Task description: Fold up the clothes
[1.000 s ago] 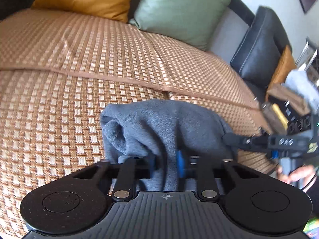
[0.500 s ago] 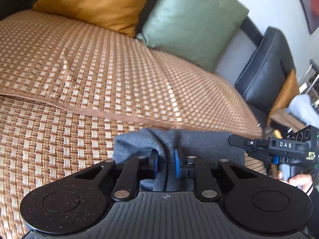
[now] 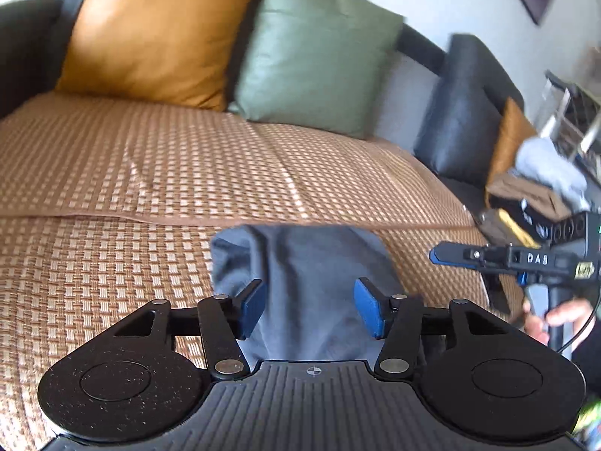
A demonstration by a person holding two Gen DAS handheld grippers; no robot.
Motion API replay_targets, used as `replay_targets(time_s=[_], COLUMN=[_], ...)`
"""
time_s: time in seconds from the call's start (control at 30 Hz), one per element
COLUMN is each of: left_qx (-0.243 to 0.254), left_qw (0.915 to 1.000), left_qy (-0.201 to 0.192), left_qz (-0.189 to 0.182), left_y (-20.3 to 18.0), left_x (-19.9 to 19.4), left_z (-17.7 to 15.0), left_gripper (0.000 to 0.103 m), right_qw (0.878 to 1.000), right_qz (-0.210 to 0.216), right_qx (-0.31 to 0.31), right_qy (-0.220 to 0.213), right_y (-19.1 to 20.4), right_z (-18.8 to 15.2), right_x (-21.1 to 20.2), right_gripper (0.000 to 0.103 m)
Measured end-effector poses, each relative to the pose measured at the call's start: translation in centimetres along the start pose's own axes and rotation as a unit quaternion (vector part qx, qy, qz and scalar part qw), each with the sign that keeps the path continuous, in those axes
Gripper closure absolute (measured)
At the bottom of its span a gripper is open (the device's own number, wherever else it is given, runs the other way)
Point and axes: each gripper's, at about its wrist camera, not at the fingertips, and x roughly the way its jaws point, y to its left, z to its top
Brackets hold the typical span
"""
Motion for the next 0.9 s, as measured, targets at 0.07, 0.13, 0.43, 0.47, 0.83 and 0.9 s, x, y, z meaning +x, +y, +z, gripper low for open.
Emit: replay_targets(time_s=[0.07,0.13,0.43,0.47,0.83,0.9], left_qx=[0.029,0.036,0.039,0.048,0.170,0.170], left_qw=[0.9994,0.9981,0.9946,0.9931,0.9606,0.9609], left_qy=[-0.002,0.009,0.027,0.026,0.023,0.018], left_qz=[0.022,0.048,0.093,0.104,0.219,0.218], left_y=[-1.3,-1.4,-2.9,-3.3,-4.7,-4.3], left_x=[-0.7,-1.0,1.0,1.4,1.7,2.0], left_z=[-2.0,-4.0,-7.3,-7.3,-10.6,-11.0], left_gripper=[0.032,0.032,0.033,0.051,0.102,0.092], right_qw=[1.000,1.000,0.998,0.997,0.979,0.978], right_qz=[-0.007,-0.016,-0.062,-0.065,-0.152,-0.157], right_qx=[0.002,0.007,0.029,0.029,-0.131,-0.131], right_qy=[0.001,0.004,0.016,0.019,0.038,0.052], right_y=[0.4,0.5,-0.1,-0.1,2.4,1.9], right_z=[-2.1,-4.3,-7.3,-7.1,-8.9,-9.9], right_x=[-1.3,-2.2,-0.2,0.3,-0.9,0.1], right_gripper=[0.056,0.056,0.053,0.053,0.099,0.098])
